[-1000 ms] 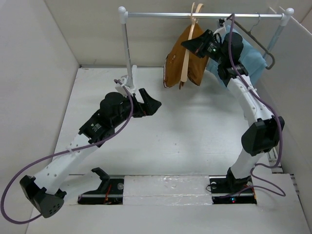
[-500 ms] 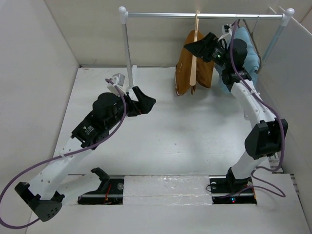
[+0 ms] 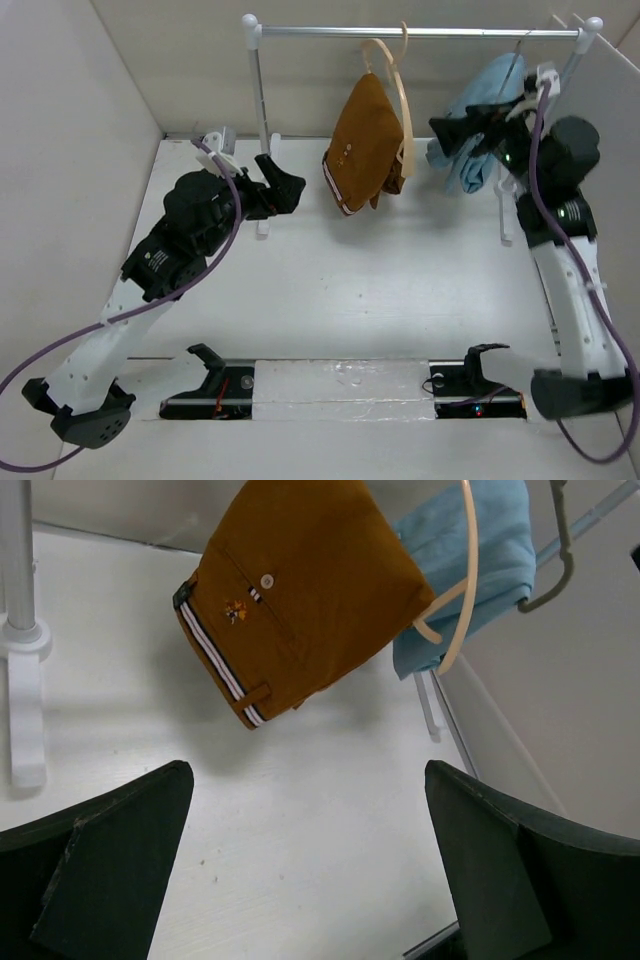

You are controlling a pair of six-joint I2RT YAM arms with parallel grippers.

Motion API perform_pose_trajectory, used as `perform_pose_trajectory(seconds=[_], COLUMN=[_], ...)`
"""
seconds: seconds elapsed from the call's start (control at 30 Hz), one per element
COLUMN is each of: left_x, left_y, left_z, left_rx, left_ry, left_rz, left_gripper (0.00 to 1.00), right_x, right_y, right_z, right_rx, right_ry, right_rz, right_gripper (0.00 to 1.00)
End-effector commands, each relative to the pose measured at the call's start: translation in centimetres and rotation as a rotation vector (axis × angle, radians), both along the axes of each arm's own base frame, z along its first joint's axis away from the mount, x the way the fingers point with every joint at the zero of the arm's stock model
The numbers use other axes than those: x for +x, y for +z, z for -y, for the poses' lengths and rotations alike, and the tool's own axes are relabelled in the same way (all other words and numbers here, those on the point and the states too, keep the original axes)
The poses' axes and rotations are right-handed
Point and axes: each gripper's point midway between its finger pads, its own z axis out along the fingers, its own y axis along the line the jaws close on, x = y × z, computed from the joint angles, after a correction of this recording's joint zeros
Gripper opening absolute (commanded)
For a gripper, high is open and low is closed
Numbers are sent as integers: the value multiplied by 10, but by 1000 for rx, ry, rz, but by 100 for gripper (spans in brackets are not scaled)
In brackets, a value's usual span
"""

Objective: Place the trousers on the hanger
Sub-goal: Hang the hanger with trousers onto the clothesline

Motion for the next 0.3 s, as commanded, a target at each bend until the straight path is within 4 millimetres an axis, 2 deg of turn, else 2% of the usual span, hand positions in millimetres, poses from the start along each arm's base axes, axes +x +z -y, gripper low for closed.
perform_pose_trajectory(seconds=[0.0,0.03,0.07,0.1,0.13,0.17,0.2,0.23,0.27], left_x=[-18,-22,-25,-33,-36,-40,-45,-47,-46], left_y=[-13,-22,-41,-42,-50,-69,-65,-69,-68], left_z=[-13,-15,-15,-19,-20,-18,-18,-16,-17], left_rx=[20,23,40,21,22,35,3,-6,-15], left_ry=[-7,-8,-19,-23,-26,-49,-60,-71,-64], left_rz=[-25,-44,-77,-74,-84,-114,-101,-108,-108], left_gripper=[99,99,99,99,99,99,99,99,99], right_x=[-56,-72,-81,-92,-118,-129,-133,-148,-152], right_y=[-35,-45,-87,-101,-101,-122,-143,-142,-148], right_z=[-3,-11,-13,-11,-6,-3,3,7,10], right_rx=[-161,-174,-197,-207,-204,-224,-237,-233,-237], right_ry=[9,40,55,48,45,43,19,17,7], right_rz=[27,33,-44,-57,-26,-79,-121,-95,-111], right_gripper=[100,100,100,100,100,100,100,100,100])
